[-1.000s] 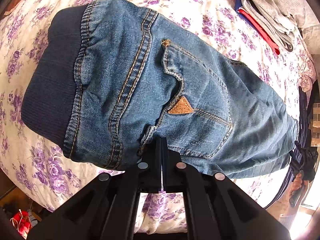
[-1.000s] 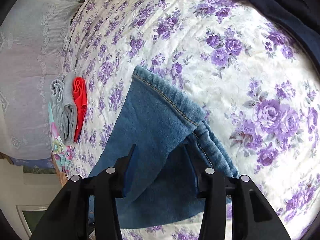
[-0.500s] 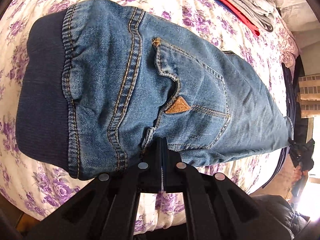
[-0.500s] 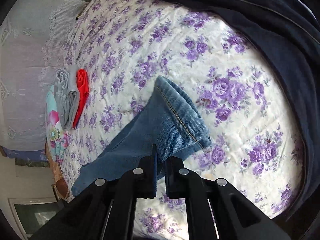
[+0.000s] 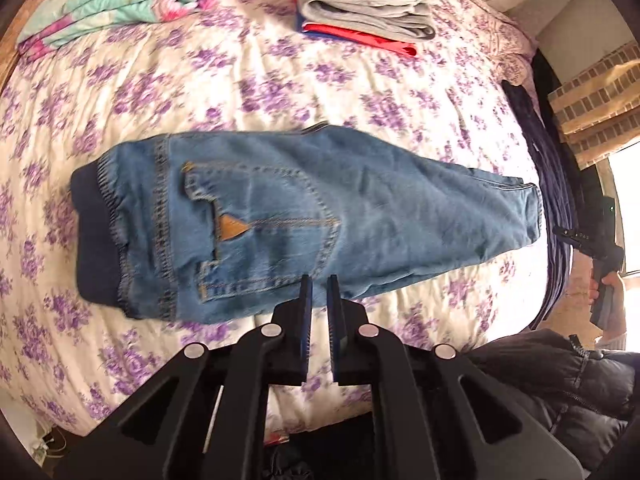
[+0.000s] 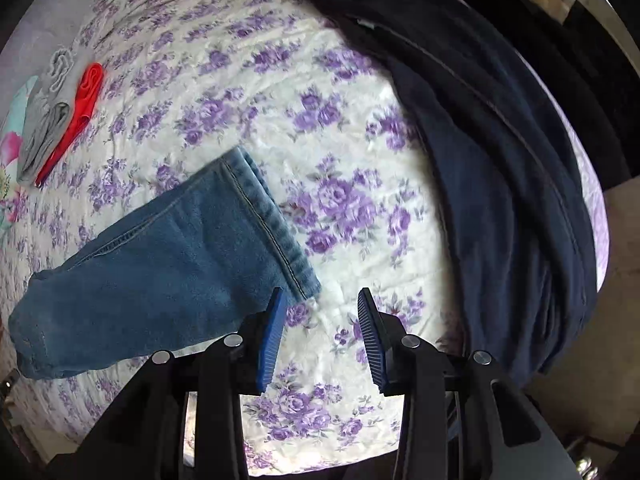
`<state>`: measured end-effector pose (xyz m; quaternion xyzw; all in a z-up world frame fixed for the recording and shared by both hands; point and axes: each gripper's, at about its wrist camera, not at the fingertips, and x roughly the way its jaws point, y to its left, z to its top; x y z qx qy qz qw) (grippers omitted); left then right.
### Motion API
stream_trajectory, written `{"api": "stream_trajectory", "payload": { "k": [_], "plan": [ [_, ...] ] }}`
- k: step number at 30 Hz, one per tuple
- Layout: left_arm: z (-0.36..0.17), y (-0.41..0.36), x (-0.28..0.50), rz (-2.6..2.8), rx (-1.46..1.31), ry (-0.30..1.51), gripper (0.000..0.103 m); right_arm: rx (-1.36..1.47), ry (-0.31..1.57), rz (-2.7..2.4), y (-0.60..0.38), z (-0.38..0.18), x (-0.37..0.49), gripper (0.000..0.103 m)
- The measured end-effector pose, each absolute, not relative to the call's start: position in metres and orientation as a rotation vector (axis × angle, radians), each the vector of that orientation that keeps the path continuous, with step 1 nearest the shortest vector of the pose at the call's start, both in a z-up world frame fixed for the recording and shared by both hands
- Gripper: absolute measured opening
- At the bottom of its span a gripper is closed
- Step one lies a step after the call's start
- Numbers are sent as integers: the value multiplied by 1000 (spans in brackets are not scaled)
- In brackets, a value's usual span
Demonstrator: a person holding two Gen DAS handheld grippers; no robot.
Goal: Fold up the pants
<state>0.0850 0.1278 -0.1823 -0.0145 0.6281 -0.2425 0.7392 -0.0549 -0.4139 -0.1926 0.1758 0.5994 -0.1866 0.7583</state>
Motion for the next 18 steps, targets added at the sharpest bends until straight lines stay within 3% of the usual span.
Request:
{"api": "stream_trajectory", "payload": {
  "k": [4,9,18],
  "plan": [
    [-220,69,103,-588,-53,1436,7,278,1255,-58,-336,-165,23,38],
    [-291,50,101,-533,-70,1597,7,52,1220,366,-189,-174,115,38],
    [-295,81,84,-539,-207,1598,7,-102,1371,708,-38,-242,191,30]
  ]
}}
